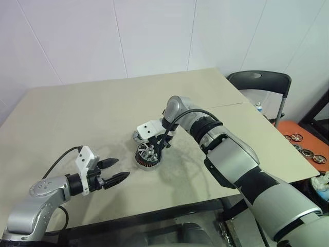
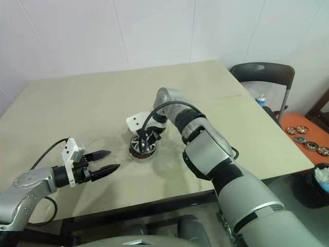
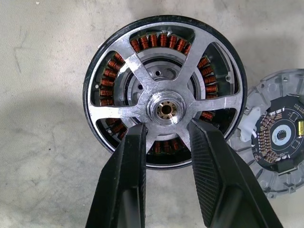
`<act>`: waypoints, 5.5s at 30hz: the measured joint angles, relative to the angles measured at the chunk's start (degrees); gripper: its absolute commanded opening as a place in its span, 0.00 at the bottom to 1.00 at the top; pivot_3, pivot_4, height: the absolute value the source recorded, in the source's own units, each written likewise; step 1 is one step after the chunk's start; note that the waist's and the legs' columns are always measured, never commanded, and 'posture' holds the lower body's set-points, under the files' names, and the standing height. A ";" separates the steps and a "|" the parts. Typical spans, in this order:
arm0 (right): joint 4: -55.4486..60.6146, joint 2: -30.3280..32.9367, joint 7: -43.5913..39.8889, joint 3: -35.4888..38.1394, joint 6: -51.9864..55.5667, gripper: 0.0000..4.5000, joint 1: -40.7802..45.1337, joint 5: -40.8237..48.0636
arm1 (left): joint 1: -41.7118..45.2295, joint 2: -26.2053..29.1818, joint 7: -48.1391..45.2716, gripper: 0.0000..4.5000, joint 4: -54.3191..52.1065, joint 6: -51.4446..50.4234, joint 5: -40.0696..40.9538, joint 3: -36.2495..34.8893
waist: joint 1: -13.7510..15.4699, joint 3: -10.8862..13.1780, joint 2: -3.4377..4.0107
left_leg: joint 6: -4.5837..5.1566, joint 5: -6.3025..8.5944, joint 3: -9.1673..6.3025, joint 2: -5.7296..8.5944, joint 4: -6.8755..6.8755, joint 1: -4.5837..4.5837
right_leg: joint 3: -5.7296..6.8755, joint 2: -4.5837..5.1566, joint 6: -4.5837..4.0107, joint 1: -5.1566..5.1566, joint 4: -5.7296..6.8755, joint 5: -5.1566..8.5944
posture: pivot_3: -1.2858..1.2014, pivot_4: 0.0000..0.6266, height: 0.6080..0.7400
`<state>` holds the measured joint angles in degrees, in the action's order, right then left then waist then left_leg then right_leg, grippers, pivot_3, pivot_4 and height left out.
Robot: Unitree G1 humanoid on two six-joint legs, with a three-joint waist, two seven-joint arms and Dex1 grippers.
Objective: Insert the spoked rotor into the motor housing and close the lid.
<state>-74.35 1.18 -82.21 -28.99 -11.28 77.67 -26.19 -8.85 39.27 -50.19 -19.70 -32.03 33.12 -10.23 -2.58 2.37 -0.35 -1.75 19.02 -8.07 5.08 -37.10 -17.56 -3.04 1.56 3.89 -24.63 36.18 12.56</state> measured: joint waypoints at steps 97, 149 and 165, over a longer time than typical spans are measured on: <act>35.02 6.06 12.43 5.65 32.53 0.00 -30.47 25.87 | -3.17 3.90 0.20 0.90 -0.30 -1.22 1.36 -5.13 | 0.03 -0.02 0.04 | -0.04 -0.03 0.09 -0.26 -0.05 1.19 | 0.16 -0.10 -0.12 1.28 -0.21 0.19 | 0.52 0.00 1.00; 8.73 9.78 10.49 -15.16 -44.48 0.48 -1.29 -5.67 | -2.20 1.47 0.63 0.90 -1.80 -0.74 1.08 -0.35 | 0.11 0.06 0.03 | -0.04 0.08 0.10 -0.13 0.07 0.04 | 0.13 0.01 -0.06 -0.01 -0.11 -0.01 | 0.52 0.00 1.00; 8.71 7.54 10.19 -14.77 -42.80 0.48 -3.60 -4.59 | -2.87 1.08 1.69 0.90 -1.72 -0.05 1.08 -0.71 | 0.06 0.06 0.04 | -0.04 0.08 0.09 -0.14 0.05 0.07 | 0.13 -0.01 -0.06 -0.01 -0.05 -0.02 | 0.52 0.00 1.00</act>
<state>-65.64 8.72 -72.01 -43.76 -54.08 74.07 -30.78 -11.73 40.35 -48.50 -21.42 -32.08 34.20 -10.94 -2.52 2.43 -0.31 -1.79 19.09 -7.97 4.95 -37.05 -17.49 -2.91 1.55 3.83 -24.64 36.13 12.55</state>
